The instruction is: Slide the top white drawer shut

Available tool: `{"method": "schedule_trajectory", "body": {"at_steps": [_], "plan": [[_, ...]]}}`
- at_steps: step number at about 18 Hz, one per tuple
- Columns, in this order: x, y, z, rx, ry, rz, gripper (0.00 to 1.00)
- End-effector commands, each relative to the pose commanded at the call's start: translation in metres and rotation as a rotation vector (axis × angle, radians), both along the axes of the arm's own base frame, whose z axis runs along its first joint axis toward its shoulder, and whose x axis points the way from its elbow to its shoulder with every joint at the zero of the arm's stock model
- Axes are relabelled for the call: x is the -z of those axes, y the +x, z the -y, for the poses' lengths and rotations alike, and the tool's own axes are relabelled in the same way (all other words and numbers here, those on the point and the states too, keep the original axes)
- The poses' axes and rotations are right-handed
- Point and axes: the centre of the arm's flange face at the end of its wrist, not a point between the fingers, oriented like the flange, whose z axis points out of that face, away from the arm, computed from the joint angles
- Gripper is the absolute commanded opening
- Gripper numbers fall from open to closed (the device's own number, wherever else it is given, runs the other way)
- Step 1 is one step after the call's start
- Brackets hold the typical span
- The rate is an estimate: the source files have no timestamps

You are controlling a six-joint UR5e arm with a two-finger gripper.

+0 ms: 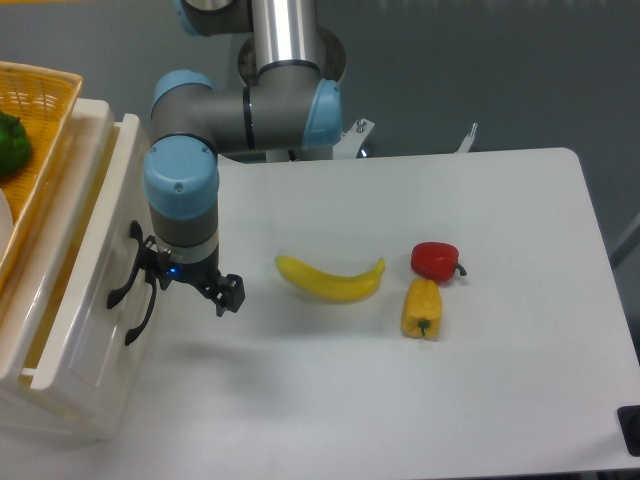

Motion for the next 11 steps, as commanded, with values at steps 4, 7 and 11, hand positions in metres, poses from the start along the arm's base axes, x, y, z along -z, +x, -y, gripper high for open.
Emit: {"method": "schedule_trajectory", "body": {"at_steps": [4,7,11], "plan": [[0.0000,0.0056,-0.0017,0.009,0.000,0.000,1.00],[-0.0017,0.0088,-0.0020,0.012,0.002,0.001,1.00],[-0.0008,0.0098,-0.0025,0.012,0.001,0.003,1.00]]}}
